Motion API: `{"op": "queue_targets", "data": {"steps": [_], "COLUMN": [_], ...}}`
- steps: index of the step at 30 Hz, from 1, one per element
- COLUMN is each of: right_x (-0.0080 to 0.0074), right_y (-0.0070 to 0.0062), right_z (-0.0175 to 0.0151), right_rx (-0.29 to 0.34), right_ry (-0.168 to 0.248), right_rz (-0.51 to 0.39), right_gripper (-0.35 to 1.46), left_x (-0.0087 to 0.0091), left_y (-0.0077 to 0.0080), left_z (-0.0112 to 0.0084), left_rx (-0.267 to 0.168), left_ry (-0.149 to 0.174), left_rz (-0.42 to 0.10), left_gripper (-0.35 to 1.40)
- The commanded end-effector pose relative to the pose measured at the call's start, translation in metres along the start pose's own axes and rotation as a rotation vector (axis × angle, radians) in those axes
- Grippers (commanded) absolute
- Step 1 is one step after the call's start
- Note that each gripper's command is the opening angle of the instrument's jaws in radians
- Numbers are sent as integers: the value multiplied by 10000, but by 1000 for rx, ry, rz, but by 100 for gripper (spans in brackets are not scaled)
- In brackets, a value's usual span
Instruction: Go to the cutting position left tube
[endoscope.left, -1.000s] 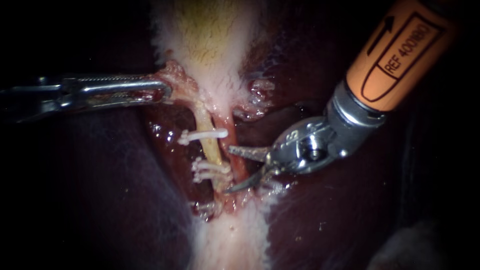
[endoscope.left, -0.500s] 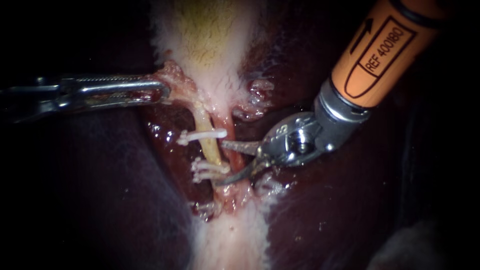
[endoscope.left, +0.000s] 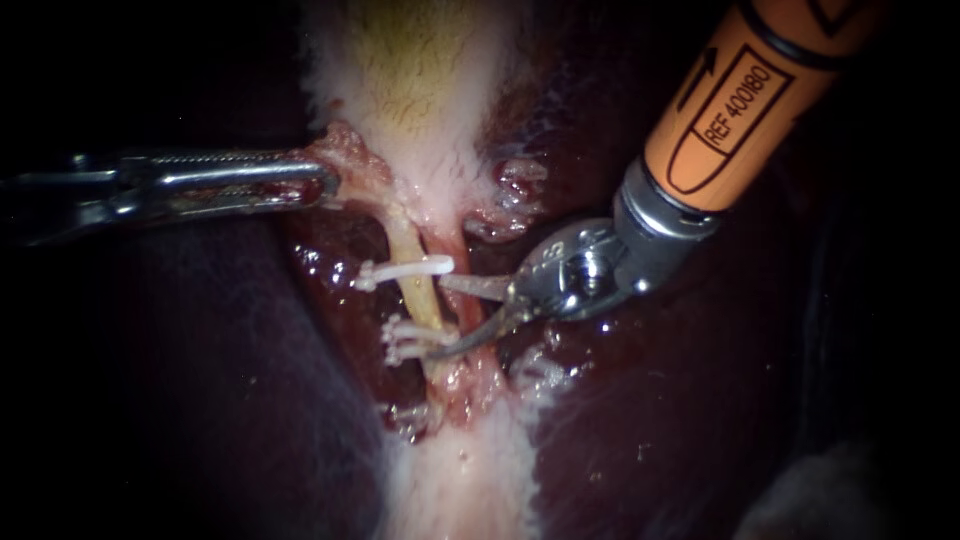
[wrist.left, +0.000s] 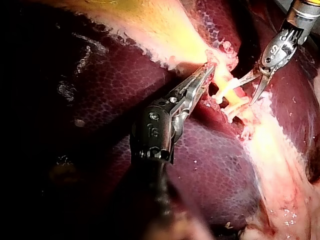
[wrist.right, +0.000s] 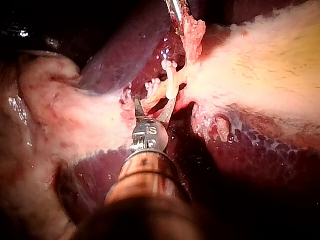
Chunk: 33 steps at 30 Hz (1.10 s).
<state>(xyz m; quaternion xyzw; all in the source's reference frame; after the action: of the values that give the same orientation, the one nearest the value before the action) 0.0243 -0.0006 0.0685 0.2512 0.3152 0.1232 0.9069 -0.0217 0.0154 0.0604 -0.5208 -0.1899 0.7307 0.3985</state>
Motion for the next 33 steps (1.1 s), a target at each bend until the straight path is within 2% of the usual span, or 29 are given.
{"op": "queue_targets", "data": {"steps": [1,16,28,33], "right_x": [0,2,19,21], "right_y": [2,13,7,4], "right_z": [1,20,48,53], "right_rx": [0,29,118,144], "right_ry": [-1,-4,87,109], "right_rz": [0,5,61,74], "right_gripper": [143,143,141,140], "left_x": [0,-1,-2,-2], "left_y": [0,-2,-6,-7], "left_z": [0,0,0,0], "left_rx": [0,-1,-4,-4], "left_ry": [0,0,-1,-1], "left_rz": [0,0,1,1], "left_gripper": [-35,-35,-35,-35]}}
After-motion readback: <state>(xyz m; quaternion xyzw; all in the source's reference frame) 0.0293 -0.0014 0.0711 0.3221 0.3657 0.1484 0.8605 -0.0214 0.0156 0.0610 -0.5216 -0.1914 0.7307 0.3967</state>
